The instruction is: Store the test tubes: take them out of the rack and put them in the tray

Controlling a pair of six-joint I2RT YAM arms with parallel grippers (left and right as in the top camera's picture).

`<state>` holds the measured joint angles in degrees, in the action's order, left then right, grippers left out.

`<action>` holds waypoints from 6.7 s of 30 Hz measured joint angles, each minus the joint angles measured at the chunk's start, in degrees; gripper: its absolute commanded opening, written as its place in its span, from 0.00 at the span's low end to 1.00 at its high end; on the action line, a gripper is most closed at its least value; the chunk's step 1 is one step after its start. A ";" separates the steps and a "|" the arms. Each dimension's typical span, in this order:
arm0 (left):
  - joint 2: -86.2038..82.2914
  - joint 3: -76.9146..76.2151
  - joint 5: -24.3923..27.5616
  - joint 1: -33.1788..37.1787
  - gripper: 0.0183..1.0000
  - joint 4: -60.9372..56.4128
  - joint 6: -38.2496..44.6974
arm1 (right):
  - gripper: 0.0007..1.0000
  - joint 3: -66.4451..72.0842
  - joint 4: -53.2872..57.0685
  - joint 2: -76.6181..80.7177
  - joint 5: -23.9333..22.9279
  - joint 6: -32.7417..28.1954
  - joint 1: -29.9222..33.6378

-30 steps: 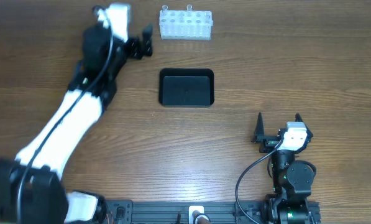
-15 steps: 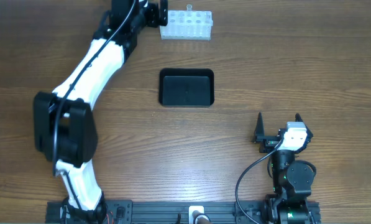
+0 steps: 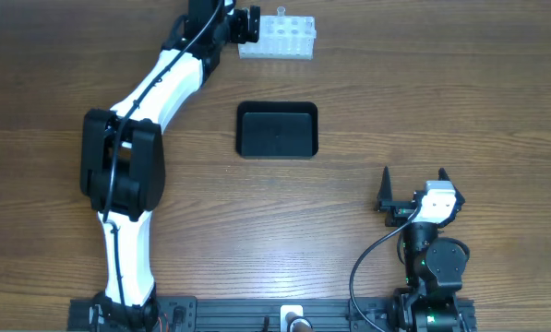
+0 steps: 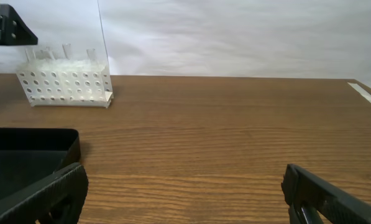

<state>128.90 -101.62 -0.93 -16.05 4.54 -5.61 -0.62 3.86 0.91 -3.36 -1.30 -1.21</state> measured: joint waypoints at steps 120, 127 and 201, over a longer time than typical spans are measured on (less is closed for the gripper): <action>-18.03 10.73 -12.55 -13.11 0.04 36.87 -23.56 | 0.99 0.00 0.00 0.00 0.02 0.00 0.00; -14.86 10.73 -13.92 -13.11 0.04 36.44 -24.04 | 0.99 0.00 0.02 0.00 0.02 0.02 0.00; 9.99 -20.22 -20.57 -13.03 0.38 17.44 -14.49 | 0.99 0.00 0.00 -0.02 0.02 0.00 0.00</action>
<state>138.89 -121.84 -21.50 -29.08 21.98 -20.10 -0.62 3.86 0.89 -3.33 -1.30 -1.21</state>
